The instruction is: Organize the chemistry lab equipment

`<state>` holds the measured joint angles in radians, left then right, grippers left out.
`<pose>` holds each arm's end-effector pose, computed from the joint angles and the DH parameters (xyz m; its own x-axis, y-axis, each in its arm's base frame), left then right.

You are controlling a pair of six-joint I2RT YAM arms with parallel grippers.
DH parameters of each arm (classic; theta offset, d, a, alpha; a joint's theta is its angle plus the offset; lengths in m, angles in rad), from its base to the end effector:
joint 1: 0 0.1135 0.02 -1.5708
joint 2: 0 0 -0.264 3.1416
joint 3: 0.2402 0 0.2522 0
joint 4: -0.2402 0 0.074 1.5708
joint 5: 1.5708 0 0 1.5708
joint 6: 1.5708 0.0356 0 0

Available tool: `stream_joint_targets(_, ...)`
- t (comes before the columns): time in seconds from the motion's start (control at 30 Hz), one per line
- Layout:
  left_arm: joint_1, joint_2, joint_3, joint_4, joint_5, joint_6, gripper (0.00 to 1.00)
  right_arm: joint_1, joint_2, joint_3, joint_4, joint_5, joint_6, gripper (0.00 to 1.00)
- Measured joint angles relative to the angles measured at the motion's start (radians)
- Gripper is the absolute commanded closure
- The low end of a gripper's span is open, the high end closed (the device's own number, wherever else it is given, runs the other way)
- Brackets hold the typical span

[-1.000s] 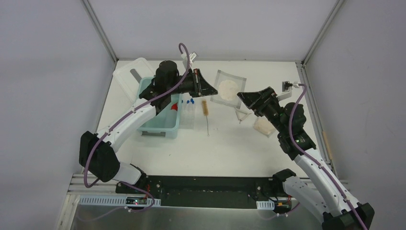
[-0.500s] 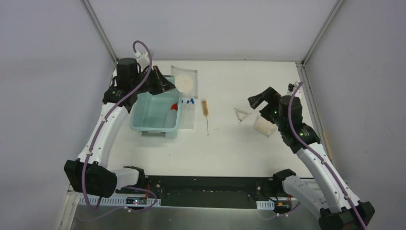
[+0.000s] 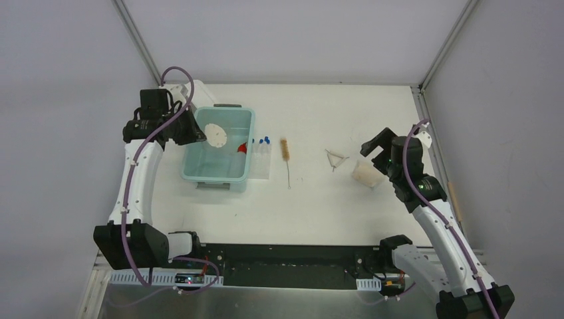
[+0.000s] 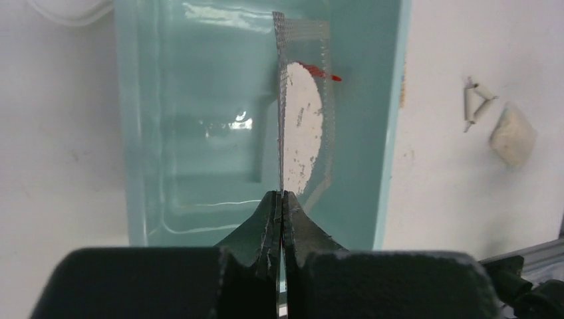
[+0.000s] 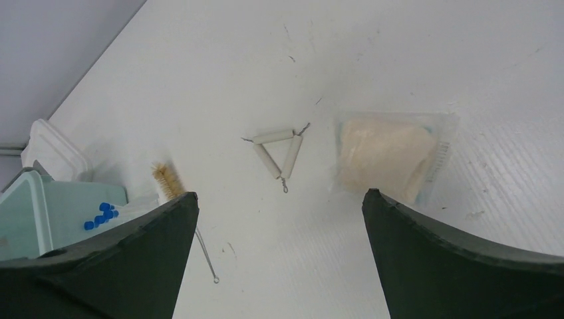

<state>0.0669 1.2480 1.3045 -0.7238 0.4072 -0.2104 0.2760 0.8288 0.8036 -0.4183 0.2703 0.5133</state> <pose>0.2616 0.0034 0.3716 -0.6559 -0.2361 -0.7170 0.1146 0.9077 -0.4037 0.1814 0.0415 0.3154 -0.3747 0.3857 -0.8431 0.1761 0.9224 0.3437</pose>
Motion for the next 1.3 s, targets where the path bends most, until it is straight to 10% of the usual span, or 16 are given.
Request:
stream_joint_targets(0.6, -0.004, 0.204, -0.025, -0.058, 0.064, 0.095, 0.98, -0.007, 0.011, -0.088, 0.033, 0.008, 0.017, 0.04)
stream_joint_targets(1.3, -0.098, 0.281, -0.028, -0.029, -0.020, 0.097, 0.20, -0.015, 0.064, -0.099, 0.037, 0.063, -0.001, 0.03)
